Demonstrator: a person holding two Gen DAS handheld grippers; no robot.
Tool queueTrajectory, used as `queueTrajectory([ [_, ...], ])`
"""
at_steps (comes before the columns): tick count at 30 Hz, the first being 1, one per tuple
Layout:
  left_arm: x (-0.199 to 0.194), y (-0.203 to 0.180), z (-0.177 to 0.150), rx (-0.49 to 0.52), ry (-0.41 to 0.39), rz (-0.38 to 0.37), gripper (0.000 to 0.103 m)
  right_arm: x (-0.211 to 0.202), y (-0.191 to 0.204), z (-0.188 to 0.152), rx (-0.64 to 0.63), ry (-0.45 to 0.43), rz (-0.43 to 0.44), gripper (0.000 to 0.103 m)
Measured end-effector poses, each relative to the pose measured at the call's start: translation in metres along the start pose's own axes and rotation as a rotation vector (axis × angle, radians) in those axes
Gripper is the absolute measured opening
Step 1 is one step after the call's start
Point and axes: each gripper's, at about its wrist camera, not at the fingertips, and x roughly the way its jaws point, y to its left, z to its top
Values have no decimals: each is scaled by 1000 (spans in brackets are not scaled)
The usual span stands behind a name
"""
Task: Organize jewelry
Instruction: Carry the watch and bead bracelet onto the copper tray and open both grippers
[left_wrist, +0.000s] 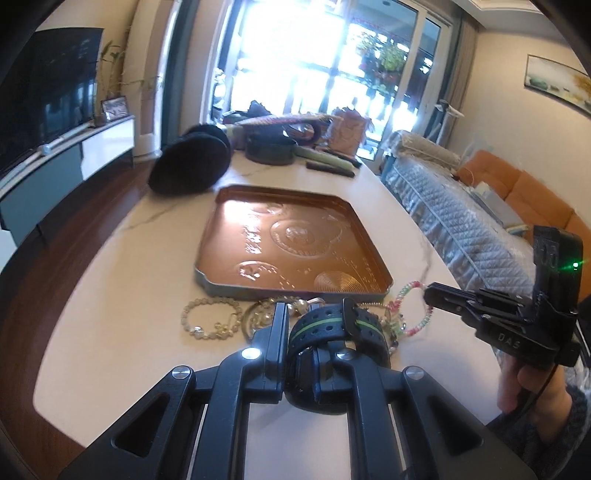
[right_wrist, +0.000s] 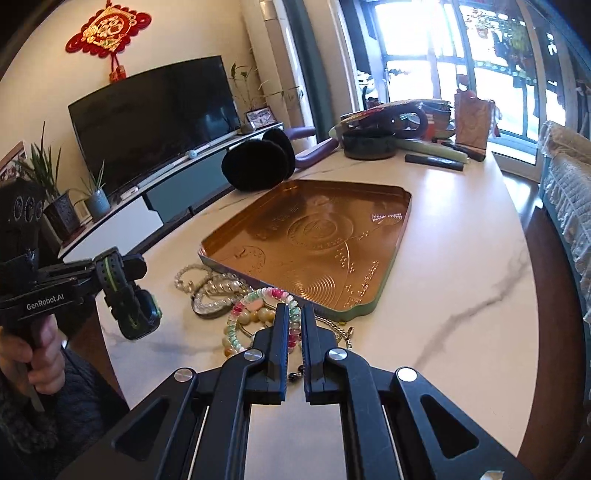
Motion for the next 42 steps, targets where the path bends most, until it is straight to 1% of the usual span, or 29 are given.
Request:
queueTrajectory([
  [3,-21,-9,12,12,-35,5,11,-17,11,14,20,-34,11,6],
  [5,-36,-16,25,23,-68,-10,11,-28,23,24,16,-54,24,6],
  [7,-52,-25,43,37,-102,-19,11,-38,34,37,-7,-79,12,6],
  [9,-66,-34,65,44,-147,-37,11,-49,41,52,-4,-107,22,6],
  [11,-79,-41,86,37,-197,-75,11,-62,48,70,-16,-159,45,6],
  [13,-86,-44,107,6,-240,-144,11,-74,56,86,-47,-223,34,6],
  [15,-85,-42,122,-31,-260,-181,11,-74,56,99,-33,-251,24,6],
  [16,-79,-41,128,-47,-260,-183,11,-70,51,104,2,-250,47,6],
  [19,-55,-35,133,-72,-236,-163,11,-45,29,106,141,-214,129,6],
  [21,-29,-29,126,-62,-205,-139,11,-25,21,98,169,-189,110,6],
  [22,-16,-27,121,-57,-180,-127,11,-10,17,92,164,-159,95,6],
  [24,18,-17,106,-59,-110,-85,11,14,12,84,152,-104,65,6],
  [26,54,-3,91,-100,-34,-52,11,39,0,80,162,-52,34,6],
  [28,91,12,82,-134,40,-28,11,63,-15,75,177,5,20,6],
  [30,121,23,74,-156,96,11,11,83,-28,68,185,51,-1,6],
  [33,153,36,69,-193,157,20,11,102,-45,58,209,93,-12,6],
  [37,170,36,74,-186,169,35,11,120,-57,58,221,117,-24,6],
  [42,176,32,87,-149,150,41,11,133,-65,67,224,107,-25,6],
])
